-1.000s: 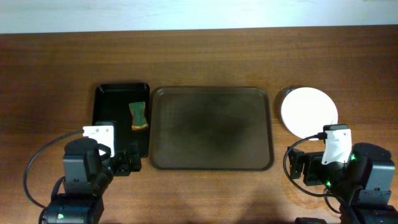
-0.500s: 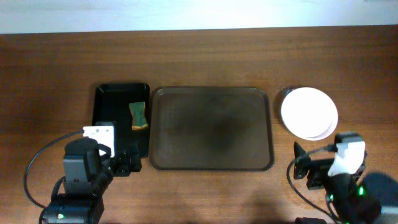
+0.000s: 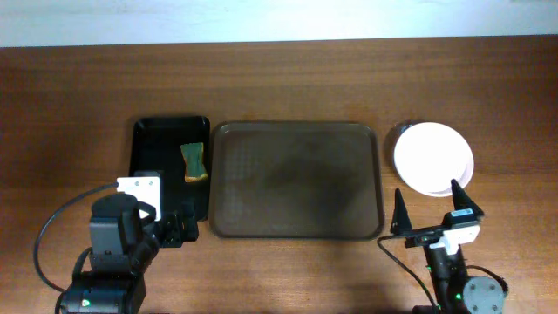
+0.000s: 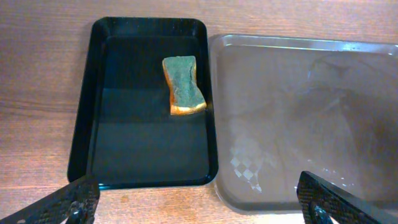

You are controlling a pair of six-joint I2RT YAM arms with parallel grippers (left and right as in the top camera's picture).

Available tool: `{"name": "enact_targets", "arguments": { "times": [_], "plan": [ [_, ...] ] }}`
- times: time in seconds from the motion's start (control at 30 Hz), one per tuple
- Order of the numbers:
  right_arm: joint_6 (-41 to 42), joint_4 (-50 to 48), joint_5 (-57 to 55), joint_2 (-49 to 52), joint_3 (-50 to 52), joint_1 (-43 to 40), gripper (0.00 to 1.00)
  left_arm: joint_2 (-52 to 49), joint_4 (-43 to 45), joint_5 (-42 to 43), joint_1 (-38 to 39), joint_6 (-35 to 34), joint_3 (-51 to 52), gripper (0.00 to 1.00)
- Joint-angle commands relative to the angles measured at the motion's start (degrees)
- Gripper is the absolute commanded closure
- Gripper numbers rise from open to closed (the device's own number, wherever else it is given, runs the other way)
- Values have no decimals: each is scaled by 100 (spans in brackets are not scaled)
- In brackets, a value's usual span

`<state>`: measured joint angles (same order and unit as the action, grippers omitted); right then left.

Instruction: Clean dirty plates on tray and stack at the side

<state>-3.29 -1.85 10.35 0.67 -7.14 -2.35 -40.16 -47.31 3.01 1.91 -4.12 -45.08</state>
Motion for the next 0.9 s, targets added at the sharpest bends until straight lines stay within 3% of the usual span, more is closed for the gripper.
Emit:
{"name": "enact_targets", "arguments": {
  "times": [0.0, 0.17, 0.87],
  "plan": [
    [-323, -702, -50, -46, 678, 37, 2, 17, 11, 61, -20, 74, 26, 0],
    [-787, 542, -20, -46, 682, 42, 2, 17, 11, 61, -20, 74, 26, 0],
    [-787, 549, -31, -35, 682, 42, 2, 20, 11, 61, -20, 74, 26, 0]
  ]
}}
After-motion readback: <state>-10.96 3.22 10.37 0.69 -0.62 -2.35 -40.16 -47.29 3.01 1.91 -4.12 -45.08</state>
